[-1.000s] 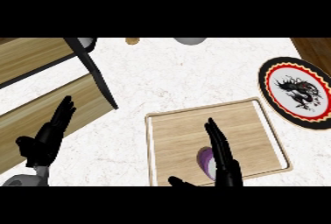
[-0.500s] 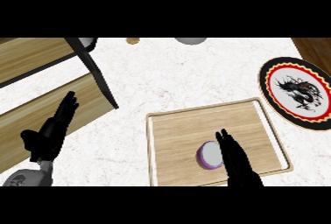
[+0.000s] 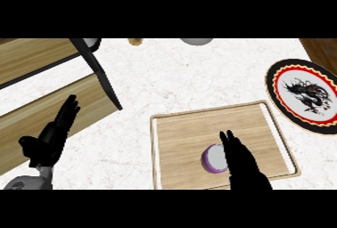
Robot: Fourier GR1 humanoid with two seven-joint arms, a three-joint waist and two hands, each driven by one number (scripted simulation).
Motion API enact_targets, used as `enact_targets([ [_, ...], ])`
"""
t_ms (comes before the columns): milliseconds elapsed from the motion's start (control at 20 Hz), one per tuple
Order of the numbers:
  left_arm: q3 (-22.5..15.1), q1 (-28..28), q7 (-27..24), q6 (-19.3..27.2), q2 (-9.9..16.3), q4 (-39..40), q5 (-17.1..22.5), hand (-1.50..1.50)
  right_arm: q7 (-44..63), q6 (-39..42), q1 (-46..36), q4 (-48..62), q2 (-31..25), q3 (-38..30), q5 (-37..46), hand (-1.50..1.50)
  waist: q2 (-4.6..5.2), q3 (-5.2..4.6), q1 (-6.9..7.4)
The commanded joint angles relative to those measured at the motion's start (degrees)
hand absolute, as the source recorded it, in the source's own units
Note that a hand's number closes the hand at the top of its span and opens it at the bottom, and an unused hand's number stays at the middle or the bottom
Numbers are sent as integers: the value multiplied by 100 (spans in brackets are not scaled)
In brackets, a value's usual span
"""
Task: Pick the can from the tray and place it in the plate
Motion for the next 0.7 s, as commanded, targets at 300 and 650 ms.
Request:
enact_targets([
  [300,145,13,326,-108,-144,-329,-137,0,51,964,-396,725,102,-856,-512,-150,4,6,16],
  [650,388,-48,-316,-377,-400,496,-444,0,-311,680,-275,1427,321,-841,-208,-150,7,4,-10],
])
